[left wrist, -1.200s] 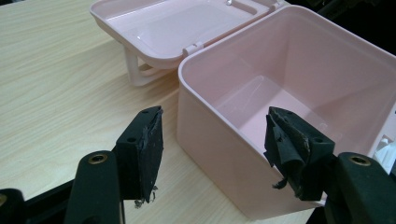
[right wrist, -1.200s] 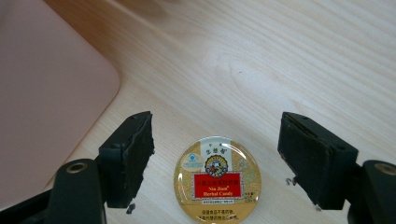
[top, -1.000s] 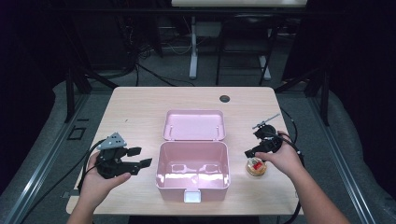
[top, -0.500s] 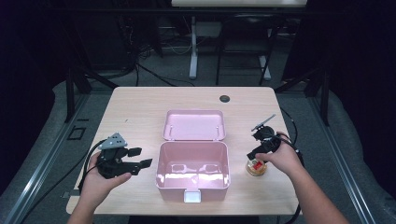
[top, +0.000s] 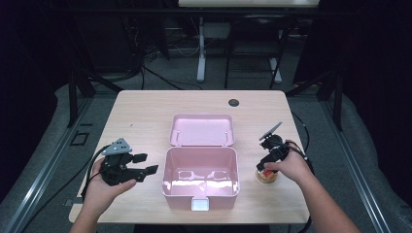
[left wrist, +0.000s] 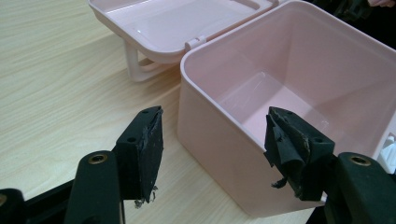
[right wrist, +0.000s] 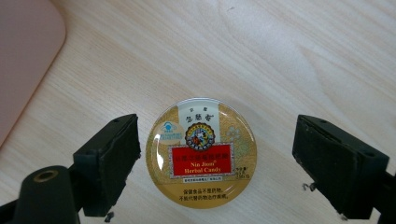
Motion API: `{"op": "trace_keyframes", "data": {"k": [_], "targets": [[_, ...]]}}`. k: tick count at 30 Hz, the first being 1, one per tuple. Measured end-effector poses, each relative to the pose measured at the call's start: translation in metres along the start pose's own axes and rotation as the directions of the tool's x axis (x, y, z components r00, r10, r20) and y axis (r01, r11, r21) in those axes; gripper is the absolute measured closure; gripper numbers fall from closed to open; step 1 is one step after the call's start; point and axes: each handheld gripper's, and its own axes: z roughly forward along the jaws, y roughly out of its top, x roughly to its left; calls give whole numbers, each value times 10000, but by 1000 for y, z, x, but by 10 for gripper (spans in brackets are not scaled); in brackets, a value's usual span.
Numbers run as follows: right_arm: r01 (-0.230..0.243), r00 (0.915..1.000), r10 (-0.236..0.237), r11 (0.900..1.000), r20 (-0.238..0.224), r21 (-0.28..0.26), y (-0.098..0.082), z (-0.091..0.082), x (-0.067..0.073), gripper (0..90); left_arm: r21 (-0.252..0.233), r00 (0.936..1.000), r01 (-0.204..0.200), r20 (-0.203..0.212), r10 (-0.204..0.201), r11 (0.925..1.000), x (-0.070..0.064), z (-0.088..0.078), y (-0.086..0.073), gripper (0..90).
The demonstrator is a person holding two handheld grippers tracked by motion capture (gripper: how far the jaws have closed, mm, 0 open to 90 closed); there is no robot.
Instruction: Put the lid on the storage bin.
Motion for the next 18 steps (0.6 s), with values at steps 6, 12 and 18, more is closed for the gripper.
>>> {"op": "trace_keyframes", "data": {"k": [6,12,18], "targets": [[-41,10000,43,9994,-48,330,-2,8,3,138,0,10000,28,1,-28,10000,2,-1,0,372],[15,10000,-17,9990,43,442,-3,14,4,135,64,10000,30,46,-30,10000,2,-1,0,381],[-12,10000,14,9982,-28,595,-4,20,5,135,93,10000,48,51,-48,9999,2,0,-1,383]]}}
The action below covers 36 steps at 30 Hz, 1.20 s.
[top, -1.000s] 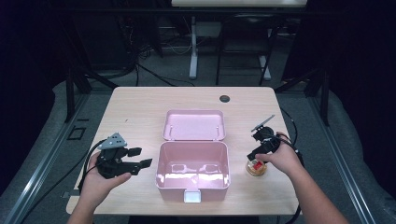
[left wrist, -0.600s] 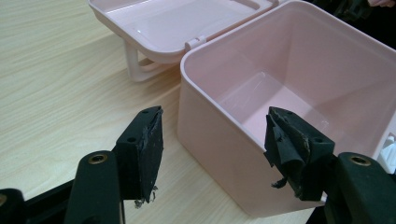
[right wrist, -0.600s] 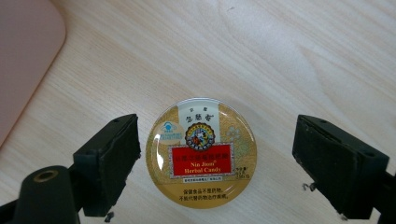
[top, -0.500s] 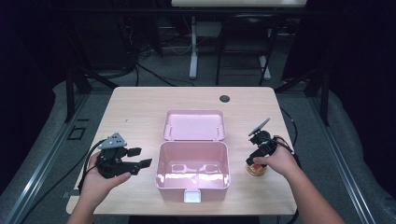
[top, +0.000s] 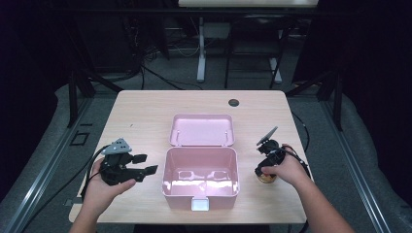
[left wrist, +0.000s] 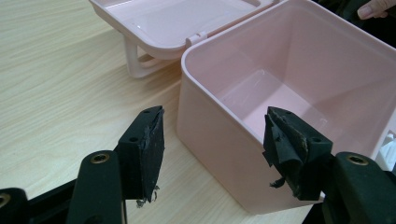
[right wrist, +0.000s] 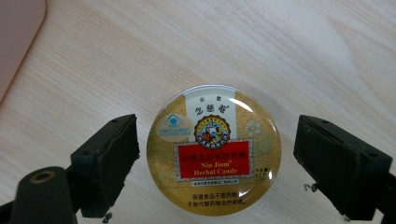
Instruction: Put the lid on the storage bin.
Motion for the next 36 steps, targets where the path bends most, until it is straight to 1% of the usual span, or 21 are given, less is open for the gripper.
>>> {"op": "trace_keyframes", "data": {"k": [1,3,4,6,7,8,10,11,13,14,15,17,18,21,23,26,27,29,30,31,36], "targets": [[-48,10000,48,10000,-5,37,0,1,1,135,0,10000,2,2,-2,10000,0,0,0,383],[40,10000,-40,10000,-12,57,0,3,0,135,-13,10000,-9,-1,9,10000,0,0,0,383],[-35,10000,35,10000,-22,71,-1,3,0,135,-12,10000,-15,-2,15,10000,0,0,0,383],[-65,10000,64,9996,27,267,-1,5,1,135,4,10000,-29,-6,29,10000,0,0,0,383],[31,10000,-32,9997,36,246,-1,7,0,135,-10,10000,31,-12,-31,10000,0,0,0,383],[-62,10000,61,9997,12,253,-1,8,0,135,-12,10000,30,-7,-30,10000,0,0,0,383],[-32,10000,34,9996,-69,291,-1,10,-1,136,-3,10000,11,-5,-11,10000,1,0,0,383],[-93,9999,96,9993,-76,363,-1,11,0,136,-1,10000,18,-7,-18,10000,1,0,0,383],[7,9999,-2,9994,-117,357,-2,13,-1,138,-3,10000,45,-17,-45,10000,1,0,0,383],[-108,9998,114,9990,-152,424,-2,13,0,138,-2,10000,49,-17,-49,10000,1,0,0,383],[-32,9999,38,9991,-145,416,-2,14,-1,139,-1,10000,44,-12,-44,10000,1,0,0,383],[-24,9999,32,9990,-166,448,-2,15,-1,141,5,10000,28,-11,-28,10000,1,0,0,383],[-134,9997,143,9986,-175,507,-2,15,-1,142,25,10000,-7,-19,7,10000,1,0,0,383],[6,9998,5,9981,-183,614,-2,16,-1,146,99,10000,-40,24,40,9999,0,1,0,383],[-57,9996,75,9979,-268,651,-2,17,-1,151,53,10000,-20,-6,20,10000,0,2,0,383],[-139,9996,157,9971,-237,751,-2,17,0,160,67,10000,14,-12,-14,10000,0,2,0,383],[-50,9998,66,9970,-212,777,-1,17,-1,166,71,10000,11,-8,-11,10000,0,2,0,383],[-21,9998,38,9967,-200,812,-1,17,-1,171,57,10000,16,-23,-16,10000,0,1,0,383],[-38,9997,55,9968,-219,793,-1,18,-1,173,115,10000,-4,13,4,9999,1,1,0,383],[-169,9996,187,9963,-210,841,-1,18,-1,175,109,10000,-7,4,7,9999,0,1,0,383],[-127,9998,143,9954,-158,948,0,18,0,186,76,10000,-6,-24,6,10000,0,2,-1,383]]}}
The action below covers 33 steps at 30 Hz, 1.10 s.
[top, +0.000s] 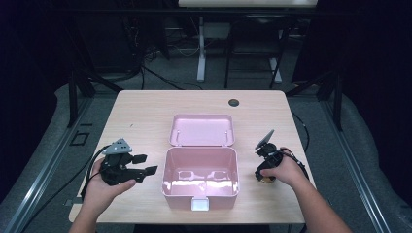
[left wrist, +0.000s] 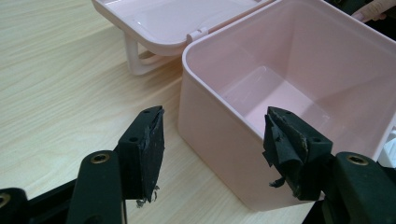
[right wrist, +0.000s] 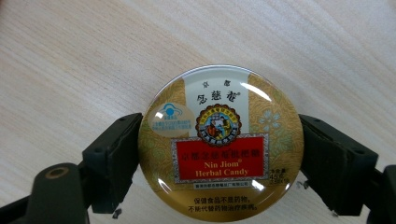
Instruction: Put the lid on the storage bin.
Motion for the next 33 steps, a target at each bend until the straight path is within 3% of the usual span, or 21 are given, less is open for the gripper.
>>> {"op": "trace_keyframes", "data": {"k": [12,28,33], "targets": [[177,9998,-179,9995,105,258,2,2,0,187,22,10000,-11,-42,11,10000,1,-1,0,383],[-75,9999,78,9991,-67,415,3,4,-1,195,6,10000,66,-27,-66,10000,1,0,0,383],[137,9999,-137,9990,-14,424,3,3,0,196,76,10000,56,-6,-56,10000,1,-1,0,383]]}}
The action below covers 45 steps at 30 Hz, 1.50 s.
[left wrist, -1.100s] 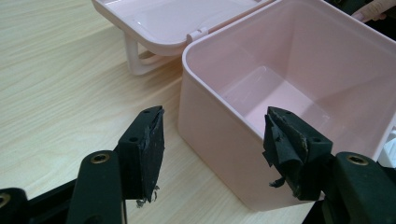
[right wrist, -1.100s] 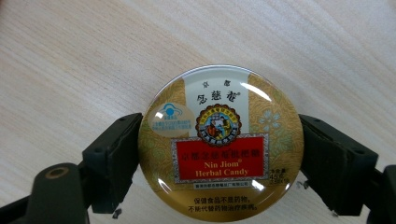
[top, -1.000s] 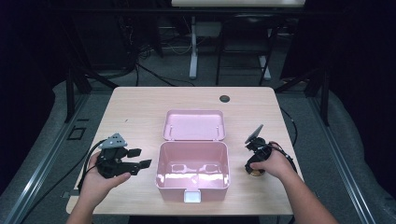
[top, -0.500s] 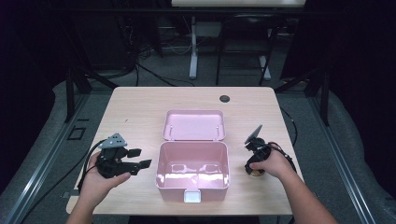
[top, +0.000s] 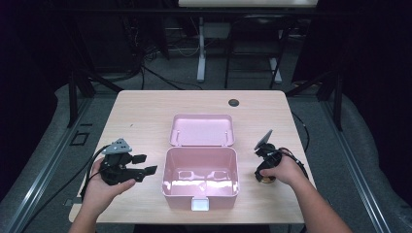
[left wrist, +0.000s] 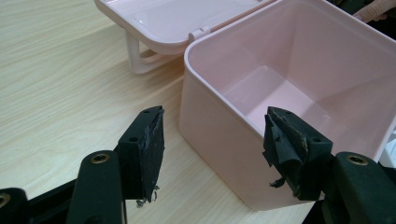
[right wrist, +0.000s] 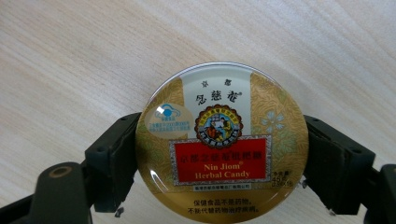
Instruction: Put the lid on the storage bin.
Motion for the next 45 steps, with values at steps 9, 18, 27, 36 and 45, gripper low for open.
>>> {"op": "trace_keyframes", "data": {"k": [9,18,27,36,45], "targets": [[55,10000,-55,9999,-5,-105,0,-3,2,196,-9,10000,-13,16,13,10000,0,0,0,383],[251,9996,-250,9995,88,-191,1,-13,4,197,2,10000,-4,28,4,10000,0,1,0,383],[519,9984,-514,9985,231,-177,5,-29,11,197,-34,9998,22,180,-22,10000,-1,1,0,383],[754,9966,-745,9967,340,-287,9,-48,20,197,-55,9997,-51,227,52,10000,-1,0,1,383],[1050,9940,-1037,9938,356,-366,11,-66,29,197,-55,9997,-170,157,171,9998,-3,1,1,387]]}}
